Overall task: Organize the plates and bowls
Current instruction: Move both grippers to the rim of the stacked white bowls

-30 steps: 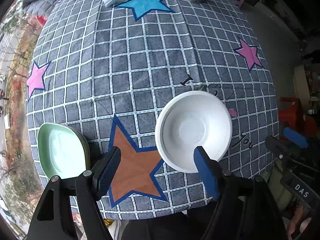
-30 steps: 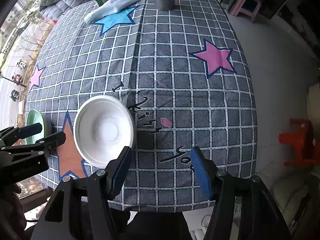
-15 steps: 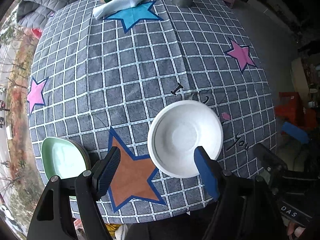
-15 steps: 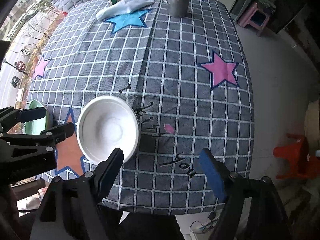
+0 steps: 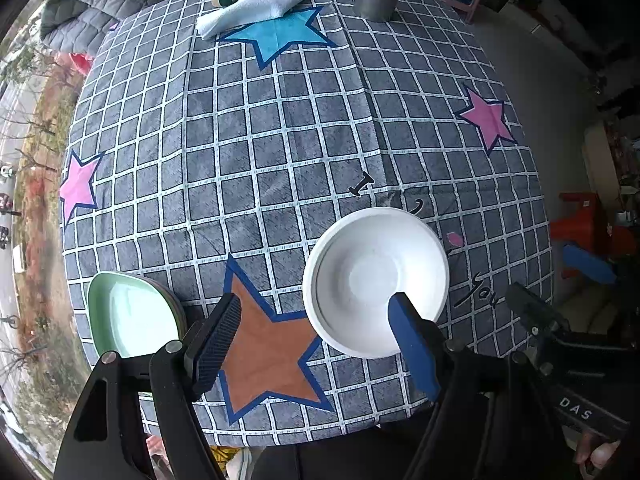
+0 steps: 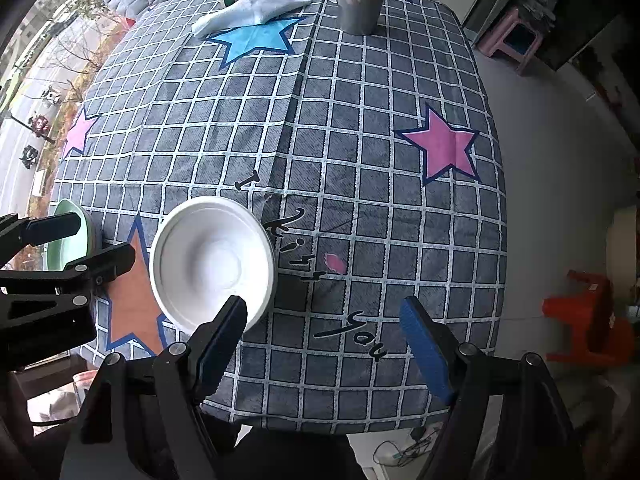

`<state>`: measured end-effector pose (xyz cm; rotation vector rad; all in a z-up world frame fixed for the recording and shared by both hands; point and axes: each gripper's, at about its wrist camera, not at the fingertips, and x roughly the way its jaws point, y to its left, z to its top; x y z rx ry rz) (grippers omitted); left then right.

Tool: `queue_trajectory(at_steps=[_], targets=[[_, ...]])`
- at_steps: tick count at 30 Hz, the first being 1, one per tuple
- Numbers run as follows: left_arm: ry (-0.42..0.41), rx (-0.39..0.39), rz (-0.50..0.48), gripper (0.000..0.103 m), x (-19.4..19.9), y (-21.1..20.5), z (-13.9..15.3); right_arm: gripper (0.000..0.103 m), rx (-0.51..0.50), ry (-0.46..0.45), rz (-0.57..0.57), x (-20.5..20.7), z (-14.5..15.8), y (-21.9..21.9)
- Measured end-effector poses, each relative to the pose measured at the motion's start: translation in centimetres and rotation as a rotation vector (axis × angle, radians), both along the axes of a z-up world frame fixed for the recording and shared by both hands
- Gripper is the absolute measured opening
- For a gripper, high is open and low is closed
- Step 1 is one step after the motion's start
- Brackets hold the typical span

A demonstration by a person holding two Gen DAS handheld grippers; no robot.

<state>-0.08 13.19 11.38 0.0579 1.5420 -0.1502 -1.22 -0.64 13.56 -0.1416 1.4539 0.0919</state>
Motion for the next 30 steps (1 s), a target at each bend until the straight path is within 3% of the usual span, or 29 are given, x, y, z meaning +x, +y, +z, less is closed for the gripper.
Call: queue_trajectory(at_steps=[30], targets=[[0.011,0.020,0.010,0.079,0.65,-0.57,-0.25,0.080,0.008,0.036,0.075,0.33,-0.88,0.60]])
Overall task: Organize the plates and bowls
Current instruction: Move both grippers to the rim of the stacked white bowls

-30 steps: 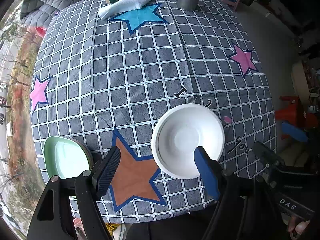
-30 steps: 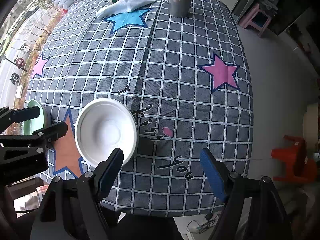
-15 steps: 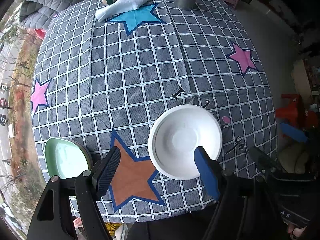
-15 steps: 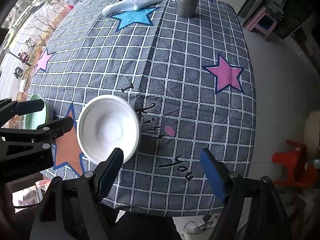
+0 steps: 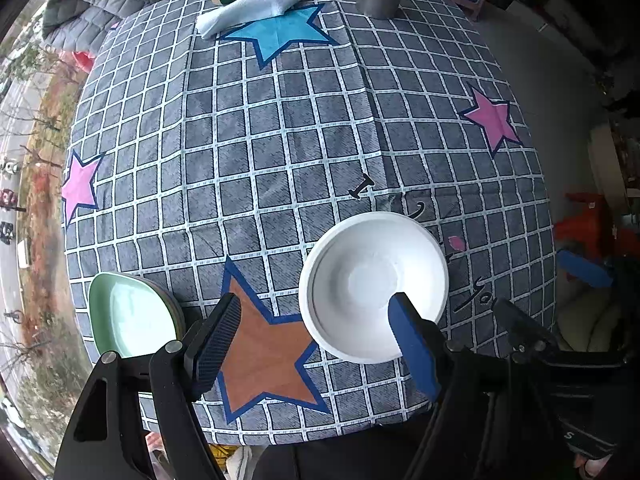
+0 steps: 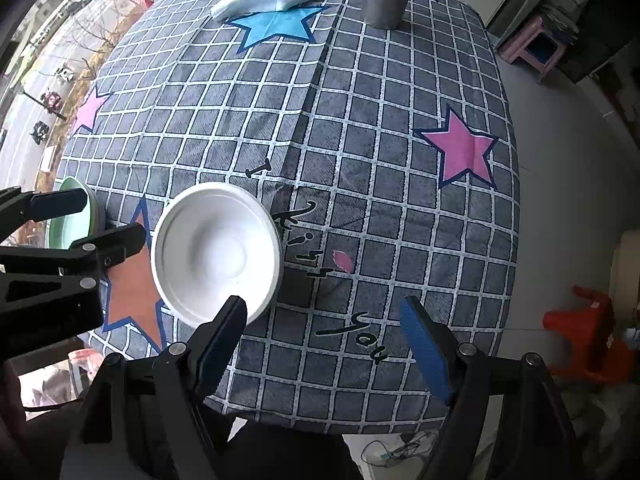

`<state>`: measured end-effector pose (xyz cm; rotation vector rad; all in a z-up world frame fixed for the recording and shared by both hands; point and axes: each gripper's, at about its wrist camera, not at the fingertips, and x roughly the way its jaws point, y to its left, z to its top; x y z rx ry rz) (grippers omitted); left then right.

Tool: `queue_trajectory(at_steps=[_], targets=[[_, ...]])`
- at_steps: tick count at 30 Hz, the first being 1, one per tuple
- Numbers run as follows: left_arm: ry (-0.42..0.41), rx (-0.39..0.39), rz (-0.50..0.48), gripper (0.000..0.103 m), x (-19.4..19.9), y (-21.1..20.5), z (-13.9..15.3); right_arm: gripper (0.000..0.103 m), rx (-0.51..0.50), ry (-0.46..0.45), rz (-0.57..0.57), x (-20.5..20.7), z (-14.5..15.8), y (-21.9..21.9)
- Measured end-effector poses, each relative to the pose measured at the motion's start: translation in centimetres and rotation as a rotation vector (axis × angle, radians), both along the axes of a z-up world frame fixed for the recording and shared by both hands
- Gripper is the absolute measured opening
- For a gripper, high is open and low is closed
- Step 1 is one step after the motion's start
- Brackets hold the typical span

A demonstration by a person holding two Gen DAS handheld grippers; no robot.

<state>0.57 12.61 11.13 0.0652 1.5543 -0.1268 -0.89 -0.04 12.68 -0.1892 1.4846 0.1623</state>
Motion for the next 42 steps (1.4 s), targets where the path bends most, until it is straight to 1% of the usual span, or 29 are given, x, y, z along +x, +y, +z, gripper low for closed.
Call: queue_trajectory(at_steps=[5,6,7,10,12,18,21,22,24,25,26,28,30,33,35,37,42], targets=[[0.001,0.000,0.004,0.079,0.1,0.0,0.0,0.081,-0.009,-0.011,0.009,0.2,0.2,0.1],[0.001,0.001,0.005,0.079,0.1,0.0,0.0,0.095,-0.012,-0.010,0.009,0.3,0.2,0.1],[0.002,0.001,0.006,0.079,0.1,0.0,0.0,0.103,-0.016,-0.016,0.008,0.3,0.3,0.1],[0.003,0.000,0.006,0.079,0.2,0.0,0.0,0.103,0.019,-0.039,0.004,0.4,1.1,-0.1],[0.002,0.000,0.008,0.079,0.2,0.0,0.0,0.103,0.014,-0.058,0.006,0.5,1.4,0.0],[0.010,-0.003,0.012,0.079,0.2,0.0,-0.2,0.103,0.004,-0.040,0.003,0.6,1.0,0.0],[0.012,-0.004,0.012,0.079,0.2,0.0,-0.3,0.103,0.028,-0.030,-0.006,0.7,0.8,-0.3],[0.010,-0.004,0.013,0.079,0.2,0.0,-0.3,0.103,0.050,-0.034,-0.019,0.9,0.9,-0.6],[0.006,0.001,0.015,0.079,0.2,0.0,-0.3,0.103,0.109,-0.066,-0.044,1.1,1.4,-1.2],[0.006,0.003,0.016,0.079,0.2,0.0,-0.3,0.103,0.145,-0.102,-0.058,1.2,1.9,-1.6],[0.008,0.002,0.018,0.079,0.2,0.1,-0.3,0.103,0.151,-0.135,-0.063,1.3,2.5,-1.9],[0.013,0.004,0.020,0.079,0.2,0.1,-0.5,0.103,0.119,-0.160,-0.050,1.5,2.9,-1.8],[0.021,0.001,0.019,0.079,0.2,0.1,-0.7,0.103,0.086,-0.162,-0.041,1.6,2.9,-1.6],[0.031,-0.003,0.019,0.080,0.0,0.1,-1.0,0.103,0.081,-0.123,-0.052,1.3,2.0,-1.4],[0.037,-0.010,0.023,0.080,-0.1,0.2,-1.1,0.103,0.076,-0.084,-0.039,1.1,1.2,-1.0],[0.038,-0.012,0.027,0.080,-0.2,0.2,-1.2,0.103,0.065,-0.069,-0.022,0.9,0.8,-0.6],[0.049,-0.009,0.050,0.080,-0.9,0.6,-1.9,0.103,0.029,-0.068,-0.018,0.1,0.1,-0.8]])
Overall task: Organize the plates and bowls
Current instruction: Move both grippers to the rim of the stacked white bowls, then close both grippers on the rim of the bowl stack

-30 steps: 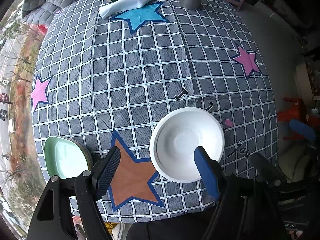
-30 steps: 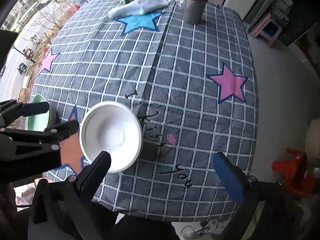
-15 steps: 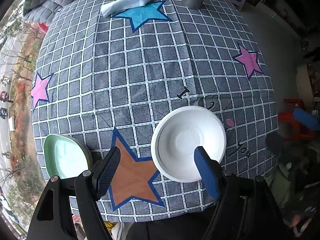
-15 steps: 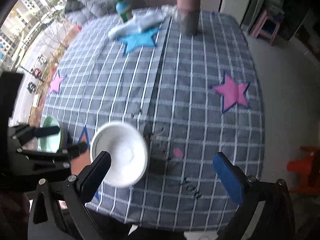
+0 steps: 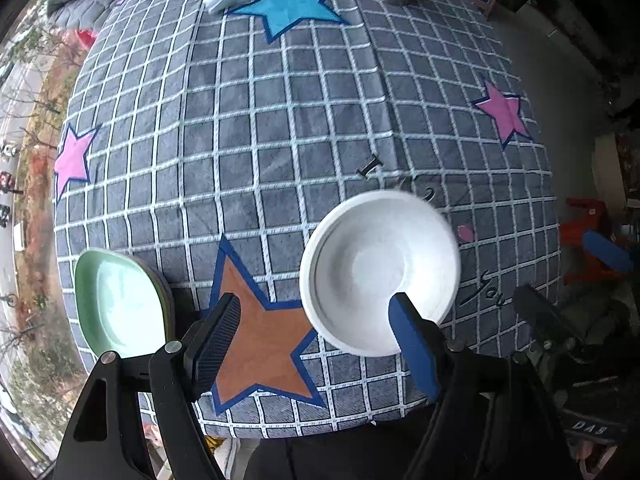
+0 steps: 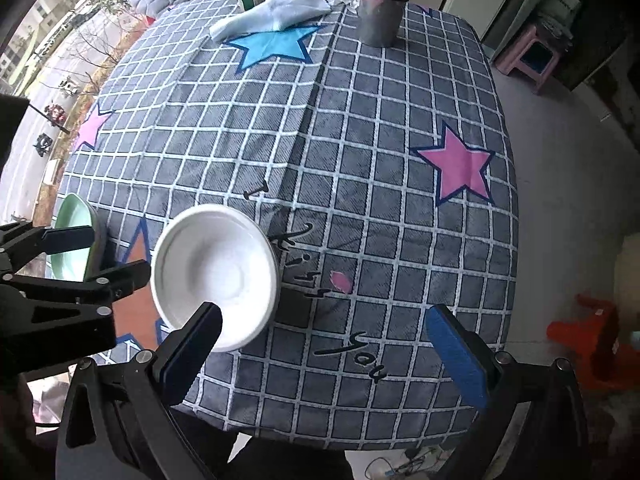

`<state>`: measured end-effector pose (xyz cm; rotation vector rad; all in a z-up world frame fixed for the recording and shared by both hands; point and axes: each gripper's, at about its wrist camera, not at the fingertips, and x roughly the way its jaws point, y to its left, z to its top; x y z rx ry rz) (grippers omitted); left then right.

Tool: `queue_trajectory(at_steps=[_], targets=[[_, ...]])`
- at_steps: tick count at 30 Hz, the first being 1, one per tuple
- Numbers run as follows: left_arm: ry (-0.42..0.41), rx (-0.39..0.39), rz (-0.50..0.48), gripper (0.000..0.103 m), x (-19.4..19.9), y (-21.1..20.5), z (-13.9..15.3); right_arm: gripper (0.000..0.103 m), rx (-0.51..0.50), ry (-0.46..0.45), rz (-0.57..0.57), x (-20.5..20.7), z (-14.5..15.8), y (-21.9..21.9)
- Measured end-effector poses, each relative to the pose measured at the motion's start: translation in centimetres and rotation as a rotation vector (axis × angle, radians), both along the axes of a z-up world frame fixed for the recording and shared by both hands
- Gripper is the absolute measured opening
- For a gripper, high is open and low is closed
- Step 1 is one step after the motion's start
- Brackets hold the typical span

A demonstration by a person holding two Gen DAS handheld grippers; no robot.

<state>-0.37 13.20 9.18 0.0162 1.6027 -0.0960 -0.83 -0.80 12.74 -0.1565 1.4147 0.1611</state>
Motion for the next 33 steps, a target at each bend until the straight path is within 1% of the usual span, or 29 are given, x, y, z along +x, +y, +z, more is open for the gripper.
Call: queue_trajectory(at_steps=[4,10,12,18,21,24,29,30,31,33], targets=[[0.027,-0.018,0.040,0.080,-1.0,0.5,-1.4,0.103,0.028,0.043,-0.031,-0.5,-1.6,-0.7],[0.054,-0.020,0.097,0.080,-1.8,1.3,-3.2,0.103,0.030,0.095,-0.025,-0.1,-4.3,-0.5],[0.063,-0.017,0.103,0.080,-1.8,1.3,-3.8,0.103,0.038,0.107,-0.018,0.1,-4.8,-0.1],[0.065,0.021,0.106,0.079,-1.8,0.9,-4.9,0.103,0.016,0.107,0.058,1.0,-5.5,2.1],[0.070,0.007,0.128,0.079,-1.7,1.3,-5.2,0.103,0.007,0.117,0.074,1.4,-6.1,2.6],[0.068,0.016,0.128,0.079,-2.3,1.5,-5.6,0.103,0.001,0.123,0.084,1.6,-6.4,2.9],[0.071,0.007,0.141,0.079,-3.1,1.8,-6.7,0.102,-0.013,0.136,0.083,2.0,-7.4,3.3],[0.070,0.004,0.141,0.079,-3.2,1.8,-6.8,0.098,-0.015,0.136,0.083,2.0,-7.6,3.4],[0.068,0.003,0.140,0.079,-3.3,1.9,-6.9,0.089,-0.009,0.145,0.082,2.0,-7.9,3.5],[0.066,-0.005,0.141,0.079,-3.7,1.8,-7.6,0.081,-0.004,0.162,0.082,2.3,-8.9,3.7]])
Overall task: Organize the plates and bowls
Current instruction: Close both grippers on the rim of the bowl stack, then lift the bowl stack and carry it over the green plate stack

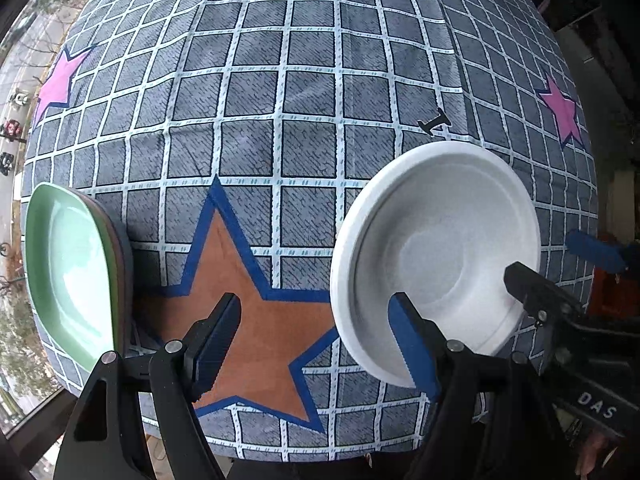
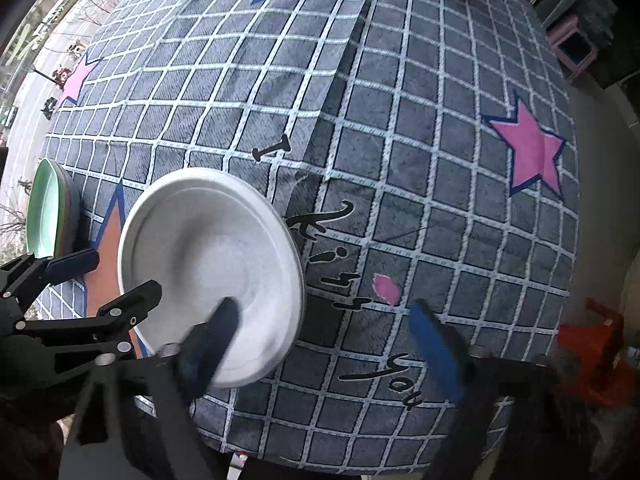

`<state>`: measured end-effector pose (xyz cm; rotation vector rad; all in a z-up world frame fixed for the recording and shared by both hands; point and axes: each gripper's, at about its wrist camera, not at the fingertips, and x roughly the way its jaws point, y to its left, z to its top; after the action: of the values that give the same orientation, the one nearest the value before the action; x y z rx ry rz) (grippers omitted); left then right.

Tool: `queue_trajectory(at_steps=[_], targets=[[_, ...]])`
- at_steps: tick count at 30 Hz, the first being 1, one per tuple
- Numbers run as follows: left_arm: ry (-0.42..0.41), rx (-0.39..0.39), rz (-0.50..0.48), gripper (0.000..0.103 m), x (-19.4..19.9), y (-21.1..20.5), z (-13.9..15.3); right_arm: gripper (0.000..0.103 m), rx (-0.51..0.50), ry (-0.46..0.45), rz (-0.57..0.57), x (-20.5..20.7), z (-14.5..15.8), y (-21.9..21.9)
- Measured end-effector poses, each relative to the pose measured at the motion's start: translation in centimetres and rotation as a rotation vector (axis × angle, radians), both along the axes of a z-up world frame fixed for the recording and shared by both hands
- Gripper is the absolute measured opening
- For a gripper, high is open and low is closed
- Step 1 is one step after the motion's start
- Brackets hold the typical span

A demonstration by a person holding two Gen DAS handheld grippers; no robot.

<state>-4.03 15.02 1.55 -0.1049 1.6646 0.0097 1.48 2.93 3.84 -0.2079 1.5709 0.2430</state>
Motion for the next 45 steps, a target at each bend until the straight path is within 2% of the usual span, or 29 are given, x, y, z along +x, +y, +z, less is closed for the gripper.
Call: queue_trajectory(at_steps=[3,5,7,13,17,18,21,22,23,26,33,37,45], targets=[[0.007,-0.019,0.012,0.077,0.1,0.0,-1.0,0.080,0.000,0.014,0.004,0.1,-1.2,0.5],[0.010,-0.034,0.021,0.071,0.0,0.0,-1.6,0.079,0.007,0.016,0.008,0.0,-1.7,0.6],[0.012,-0.041,0.019,0.066,0.1,0.0,-2.2,0.064,0.015,0.022,0.014,-0.1,-2.4,0.9],[0.026,-0.063,0.036,0.061,-0.5,-0.3,-4.7,0.063,0.027,0.039,0.027,-0.2,-4.5,1.6],[0.017,-0.059,0.028,0.054,-0.2,-1.0,-6.0,0.063,0.019,0.038,0.030,-0.1,-6.0,2.4],[0.015,-0.068,0.022,0.051,-0.1,-1.3,-6.2,0.060,0.020,0.045,0.028,0.0,-6.7,2.8],[0.008,-0.079,-0.004,0.036,0.7,-2.6,-6.5,0.029,0.035,0.064,0.040,0.0,-7.9,3.8],[0.004,-0.077,-0.019,0.034,0.8,-3.1,-6.5,0.028,0.043,0.068,0.044,-0.2,-8.3,4.2],[0.002,-0.056,-0.028,0.034,0.7,-3.6,-6.5,0.028,0.038,0.063,0.048,-0.4,-8.6,4.7],[0.006,-0.062,-0.013,0.033,0.7,-4.1,-7.1,0.027,0.036,0.063,0.033,-1.4,-9.6,5.5],[-0.014,-0.050,-0.017,0.030,1.0,-4.6,-6.7,0.024,0.053,0.054,0.012,-1.9,-9.6,5.9],[-0.028,-0.043,-0.018,0.029,1.4,-4.9,-5.9,0.024,0.059,0.040,0.011,-1.9,-9.4,6.1],[-0.051,-0.040,-0.015,0.029,1.5,-4.1,-2.4,0.024,0.064,0.025,0.004,-1.5,-8.4,6.6]])
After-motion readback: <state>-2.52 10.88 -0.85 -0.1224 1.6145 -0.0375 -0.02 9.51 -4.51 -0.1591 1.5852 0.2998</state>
